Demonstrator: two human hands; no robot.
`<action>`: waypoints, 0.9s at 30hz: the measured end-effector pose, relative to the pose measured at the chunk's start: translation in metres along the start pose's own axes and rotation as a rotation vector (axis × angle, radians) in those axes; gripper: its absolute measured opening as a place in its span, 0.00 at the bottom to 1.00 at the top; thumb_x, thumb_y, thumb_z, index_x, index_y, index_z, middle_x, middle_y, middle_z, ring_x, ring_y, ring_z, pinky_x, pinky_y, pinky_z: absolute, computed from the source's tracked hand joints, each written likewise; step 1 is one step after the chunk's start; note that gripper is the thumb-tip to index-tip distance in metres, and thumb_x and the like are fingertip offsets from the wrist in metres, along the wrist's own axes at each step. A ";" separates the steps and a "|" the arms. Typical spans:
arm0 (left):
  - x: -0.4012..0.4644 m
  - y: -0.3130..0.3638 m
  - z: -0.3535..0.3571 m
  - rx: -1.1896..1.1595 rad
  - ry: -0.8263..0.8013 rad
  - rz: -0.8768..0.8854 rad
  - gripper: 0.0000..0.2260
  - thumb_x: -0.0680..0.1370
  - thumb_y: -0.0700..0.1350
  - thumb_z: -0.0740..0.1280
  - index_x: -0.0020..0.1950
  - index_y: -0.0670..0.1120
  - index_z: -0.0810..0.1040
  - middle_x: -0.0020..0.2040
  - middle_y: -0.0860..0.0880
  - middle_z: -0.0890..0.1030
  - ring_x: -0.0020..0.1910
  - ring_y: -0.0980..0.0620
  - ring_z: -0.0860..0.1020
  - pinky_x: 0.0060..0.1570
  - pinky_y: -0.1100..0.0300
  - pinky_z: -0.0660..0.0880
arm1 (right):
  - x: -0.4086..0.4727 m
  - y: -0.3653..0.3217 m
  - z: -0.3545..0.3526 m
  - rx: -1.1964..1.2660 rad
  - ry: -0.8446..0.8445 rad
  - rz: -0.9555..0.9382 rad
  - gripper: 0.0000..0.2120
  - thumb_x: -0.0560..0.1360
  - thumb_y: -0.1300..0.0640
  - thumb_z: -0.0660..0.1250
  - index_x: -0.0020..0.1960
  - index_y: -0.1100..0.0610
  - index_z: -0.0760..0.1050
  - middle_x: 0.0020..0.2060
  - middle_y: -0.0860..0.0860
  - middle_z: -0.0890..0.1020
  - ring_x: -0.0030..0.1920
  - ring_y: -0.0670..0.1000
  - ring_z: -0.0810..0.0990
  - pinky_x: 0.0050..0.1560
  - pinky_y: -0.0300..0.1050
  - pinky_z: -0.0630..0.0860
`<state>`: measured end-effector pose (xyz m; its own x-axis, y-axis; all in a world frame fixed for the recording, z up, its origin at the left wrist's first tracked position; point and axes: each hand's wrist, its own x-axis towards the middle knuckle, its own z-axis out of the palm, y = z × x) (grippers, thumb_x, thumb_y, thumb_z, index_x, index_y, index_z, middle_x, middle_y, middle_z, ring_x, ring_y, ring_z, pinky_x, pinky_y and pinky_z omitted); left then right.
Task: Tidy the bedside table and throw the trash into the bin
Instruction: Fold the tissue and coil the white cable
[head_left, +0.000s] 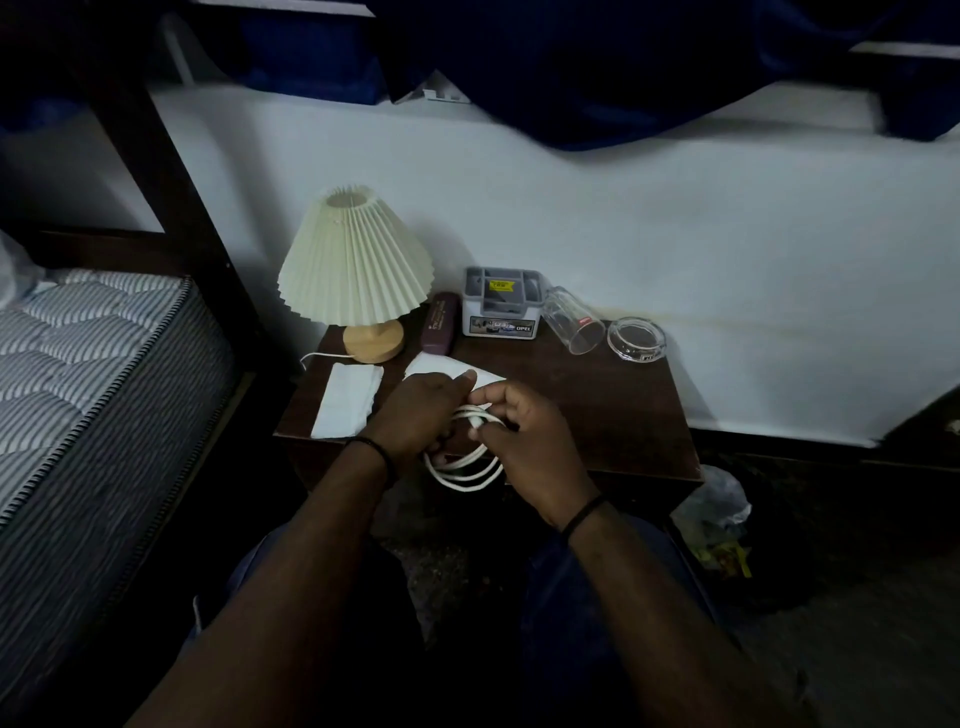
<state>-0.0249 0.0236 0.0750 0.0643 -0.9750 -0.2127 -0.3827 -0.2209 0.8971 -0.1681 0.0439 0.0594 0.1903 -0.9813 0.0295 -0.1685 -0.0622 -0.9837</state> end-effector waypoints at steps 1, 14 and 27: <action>0.000 -0.001 0.000 -0.031 -0.031 0.011 0.19 0.81 0.55 0.61 0.37 0.43 0.74 0.26 0.47 0.73 0.23 0.51 0.69 0.26 0.63 0.66 | 0.001 0.000 -0.002 0.032 -0.009 0.009 0.13 0.70 0.70 0.69 0.50 0.57 0.80 0.42 0.55 0.85 0.43 0.46 0.83 0.48 0.42 0.79; -0.011 0.002 0.018 -0.241 -0.169 0.239 0.08 0.82 0.40 0.60 0.47 0.40 0.77 0.41 0.47 0.79 0.41 0.57 0.76 0.42 0.69 0.73 | 0.007 0.001 -0.023 0.422 0.072 0.234 0.14 0.69 0.73 0.58 0.48 0.65 0.80 0.33 0.54 0.82 0.36 0.49 0.79 0.40 0.42 0.76; 0.004 -0.023 0.027 0.210 -0.018 0.635 0.13 0.79 0.53 0.59 0.49 0.44 0.76 0.44 0.51 0.77 0.44 0.55 0.74 0.48 0.59 0.72 | 0.010 -0.001 -0.030 0.508 0.086 0.447 0.19 0.69 0.72 0.55 0.55 0.66 0.78 0.40 0.58 0.79 0.34 0.48 0.78 0.42 0.43 0.77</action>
<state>-0.0403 0.0252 0.0426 -0.2473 -0.9132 0.3240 -0.5129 0.4071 0.7558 -0.1949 0.0286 0.0658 0.1275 -0.9049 -0.4060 0.2662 0.4255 -0.8649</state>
